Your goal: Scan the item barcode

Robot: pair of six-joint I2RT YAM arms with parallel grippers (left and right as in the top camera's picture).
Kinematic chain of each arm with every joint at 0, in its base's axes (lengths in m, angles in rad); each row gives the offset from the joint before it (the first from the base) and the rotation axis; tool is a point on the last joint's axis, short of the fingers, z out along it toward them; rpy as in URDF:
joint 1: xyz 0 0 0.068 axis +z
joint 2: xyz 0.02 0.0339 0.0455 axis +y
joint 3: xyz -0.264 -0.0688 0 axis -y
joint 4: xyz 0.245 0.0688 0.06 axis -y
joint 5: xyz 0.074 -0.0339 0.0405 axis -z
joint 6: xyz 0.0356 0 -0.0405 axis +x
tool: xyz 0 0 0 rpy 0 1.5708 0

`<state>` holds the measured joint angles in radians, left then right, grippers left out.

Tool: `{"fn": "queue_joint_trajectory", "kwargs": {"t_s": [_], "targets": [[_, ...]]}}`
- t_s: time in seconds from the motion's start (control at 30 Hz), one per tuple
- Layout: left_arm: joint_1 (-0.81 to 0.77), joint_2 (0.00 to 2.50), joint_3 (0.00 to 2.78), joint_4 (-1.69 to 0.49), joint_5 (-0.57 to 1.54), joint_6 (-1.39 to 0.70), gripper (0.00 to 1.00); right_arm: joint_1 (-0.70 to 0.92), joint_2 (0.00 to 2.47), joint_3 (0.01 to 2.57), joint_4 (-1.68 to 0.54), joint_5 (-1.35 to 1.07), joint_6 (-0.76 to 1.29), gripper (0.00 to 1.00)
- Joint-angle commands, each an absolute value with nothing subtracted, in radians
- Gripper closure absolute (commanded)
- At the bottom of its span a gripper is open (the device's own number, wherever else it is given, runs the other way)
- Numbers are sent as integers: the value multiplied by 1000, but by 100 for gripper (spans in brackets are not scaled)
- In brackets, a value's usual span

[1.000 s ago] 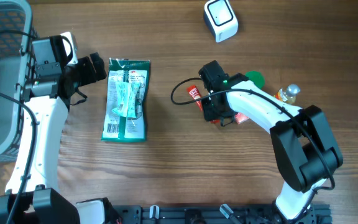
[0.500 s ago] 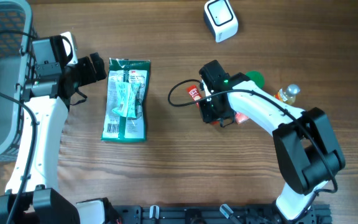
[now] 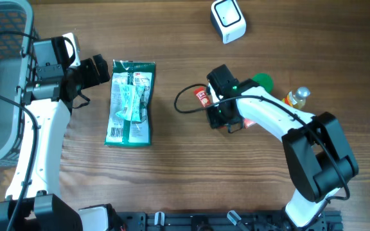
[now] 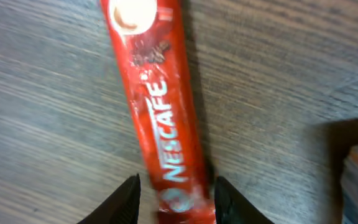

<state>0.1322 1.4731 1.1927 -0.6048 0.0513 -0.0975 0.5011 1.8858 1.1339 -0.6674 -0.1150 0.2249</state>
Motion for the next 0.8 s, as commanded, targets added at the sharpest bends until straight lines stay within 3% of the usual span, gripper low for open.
{"fn": "queue_joint_trajectory", "kwargs": {"t_s": [0.0, 0.1, 0.2, 0.53, 0.77], "targets": [[136, 1459, 1206, -603, 59, -82, 0, 505, 1859, 1073, -609, -98, 211, 62], [136, 1459, 1206, -603, 59, -82, 0, 505, 1859, 1028, -557, -98, 209, 69], [136, 1459, 1206, -603, 59, -82, 0, 504, 1855, 1037, -565, -100, 210, 95], [136, 1459, 1206, -603, 59, -82, 0, 504, 1578, 1153, -681, -416, 208, 96], [136, 1459, 1206, -529, 60, -101, 0, 504, 1554, 1153, -669, -599, 204, 96]]}}
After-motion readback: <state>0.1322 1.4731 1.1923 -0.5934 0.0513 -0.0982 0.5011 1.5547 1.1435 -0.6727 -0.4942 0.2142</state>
